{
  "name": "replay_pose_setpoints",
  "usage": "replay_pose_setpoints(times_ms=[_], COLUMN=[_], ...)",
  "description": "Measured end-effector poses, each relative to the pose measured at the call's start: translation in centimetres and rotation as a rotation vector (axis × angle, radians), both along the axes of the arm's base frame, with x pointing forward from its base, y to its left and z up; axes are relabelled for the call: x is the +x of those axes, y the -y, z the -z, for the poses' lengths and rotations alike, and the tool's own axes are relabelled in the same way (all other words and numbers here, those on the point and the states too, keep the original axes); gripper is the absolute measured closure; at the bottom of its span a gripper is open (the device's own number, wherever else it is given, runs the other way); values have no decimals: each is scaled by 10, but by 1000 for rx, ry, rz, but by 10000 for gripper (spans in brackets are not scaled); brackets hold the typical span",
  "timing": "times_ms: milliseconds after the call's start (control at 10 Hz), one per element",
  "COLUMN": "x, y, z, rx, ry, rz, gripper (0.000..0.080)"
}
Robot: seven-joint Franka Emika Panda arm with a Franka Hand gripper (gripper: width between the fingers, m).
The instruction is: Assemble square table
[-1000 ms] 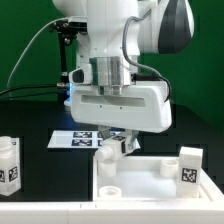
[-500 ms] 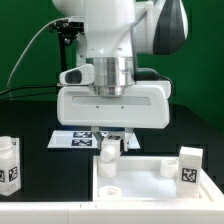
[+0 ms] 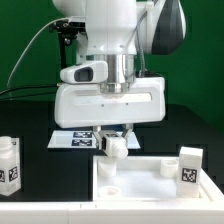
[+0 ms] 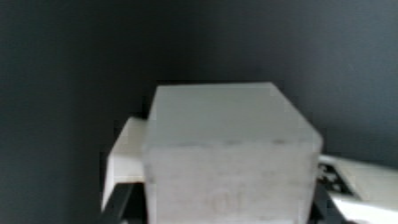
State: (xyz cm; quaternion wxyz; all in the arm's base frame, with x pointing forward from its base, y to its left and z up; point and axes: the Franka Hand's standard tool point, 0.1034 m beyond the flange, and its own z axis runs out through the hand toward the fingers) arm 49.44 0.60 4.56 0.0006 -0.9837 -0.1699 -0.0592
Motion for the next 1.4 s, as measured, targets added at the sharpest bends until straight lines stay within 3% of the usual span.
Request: replay_pose_setpoints(times_ms=[100, 300, 600, 800, 1200, 1400], x=[-5, -12, -11, -17, -18, -20], y=[2, 28, 23, 7, 11, 5], z=[-3, -3, -2, 1, 3, 5], rx=[-36, -70, -111, -149, -178, -211], ry=[34, 64, 54, 49, 47, 33], rz=[-177, -223, -459, -729, -886, -1125], gripper=[535, 535, 535, 535, 535, 535])
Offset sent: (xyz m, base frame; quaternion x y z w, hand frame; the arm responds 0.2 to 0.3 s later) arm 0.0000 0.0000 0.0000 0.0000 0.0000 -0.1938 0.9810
